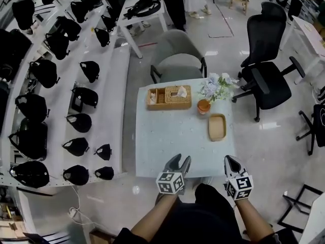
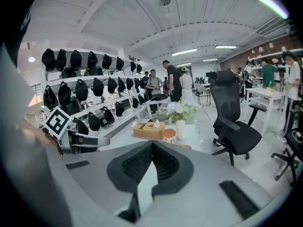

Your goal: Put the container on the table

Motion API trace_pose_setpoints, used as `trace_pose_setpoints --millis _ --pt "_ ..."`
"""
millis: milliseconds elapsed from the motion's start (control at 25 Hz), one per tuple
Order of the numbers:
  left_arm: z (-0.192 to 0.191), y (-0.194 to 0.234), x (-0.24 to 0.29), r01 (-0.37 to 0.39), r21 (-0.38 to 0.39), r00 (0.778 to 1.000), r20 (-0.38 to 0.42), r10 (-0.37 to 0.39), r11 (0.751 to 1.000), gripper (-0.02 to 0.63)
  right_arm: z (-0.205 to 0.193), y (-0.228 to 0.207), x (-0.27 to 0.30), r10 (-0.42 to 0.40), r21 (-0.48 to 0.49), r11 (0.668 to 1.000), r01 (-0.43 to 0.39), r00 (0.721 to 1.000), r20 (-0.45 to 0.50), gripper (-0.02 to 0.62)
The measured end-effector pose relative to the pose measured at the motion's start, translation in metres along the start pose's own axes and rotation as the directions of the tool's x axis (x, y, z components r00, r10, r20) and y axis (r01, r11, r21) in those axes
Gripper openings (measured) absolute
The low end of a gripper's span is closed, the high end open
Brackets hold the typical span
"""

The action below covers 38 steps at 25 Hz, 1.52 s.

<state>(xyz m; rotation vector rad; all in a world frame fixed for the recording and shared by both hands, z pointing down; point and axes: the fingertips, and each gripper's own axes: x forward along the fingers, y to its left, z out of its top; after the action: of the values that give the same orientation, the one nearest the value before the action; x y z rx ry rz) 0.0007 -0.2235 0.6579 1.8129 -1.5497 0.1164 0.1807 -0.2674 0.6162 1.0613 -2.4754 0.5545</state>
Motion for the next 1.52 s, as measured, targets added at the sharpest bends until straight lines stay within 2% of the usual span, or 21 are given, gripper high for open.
trace_pose_setpoints --millis 120,360,520,640,840,960,1040,1160,1360,1520 --pt "0.008 0.011 -0.030 0.035 -0.028 0.998 0.052 -0.034 0.999 0.175 0.007 0.025 -0.008 -0.005 -0.019 1.000 0.005 1.000 0.010 -0.002" --pt "0.028 0.032 -0.125 0.095 0.058 0.989 0.106 -0.101 0.994 0.175 0.011 0.106 -0.031 -0.068 0.011 0.998 0.068 0.997 0.043 -0.002" --pt "0.036 0.046 -0.192 0.143 0.082 0.978 0.143 -0.154 0.986 0.173 0.029 0.150 -0.043 -0.115 0.006 0.993 0.115 0.989 0.092 -0.002" --pt "0.040 0.066 -0.232 0.140 0.067 0.973 0.176 -0.150 0.988 0.155 0.039 0.175 -0.044 -0.117 0.003 0.993 0.118 0.987 0.110 -0.002" --pt "0.048 0.093 -0.291 0.147 -0.022 0.965 0.225 -0.139 0.989 0.087 0.044 0.233 -0.051 -0.102 -0.018 0.994 0.106 0.985 0.136 -0.002" --pt "0.054 0.106 -0.314 0.094 0.029 0.969 0.226 -0.098 0.995 0.020 0.048 0.263 -0.062 -0.090 -0.048 0.994 0.100 0.980 0.180 -0.002" --pt "0.058 0.110 -0.325 0.067 0.092 0.969 0.232 -0.087 0.993 0.014 0.046 0.279 -0.072 -0.078 -0.074 0.993 0.094 0.978 0.195 -0.002" --pt "0.065 0.114 -0.338 0.045 0.144 0.960 0.268 -0.083 0.988 0.011 0.044 0.288 -0.086 -0.076 -0.099 0.990 0.098 0.976 0.206 -0.002" --pt "0.074 0.120 -0.347 -0.016 0.160 0.940 0.339 -0.039 0.987 0.009 0.040 0.273 -0.104 -0.124 -0.069 0.987 0.143 0.966 0.226 -0.002" --pt "0.079 0.112 -0.341 -0.001 0.172 0.935 0.349 -0.060 0.985 0.009 0.041 0.260 -0.113 -0.165 -0.031 0.983 0.179 0.952 0.259 -0.002"
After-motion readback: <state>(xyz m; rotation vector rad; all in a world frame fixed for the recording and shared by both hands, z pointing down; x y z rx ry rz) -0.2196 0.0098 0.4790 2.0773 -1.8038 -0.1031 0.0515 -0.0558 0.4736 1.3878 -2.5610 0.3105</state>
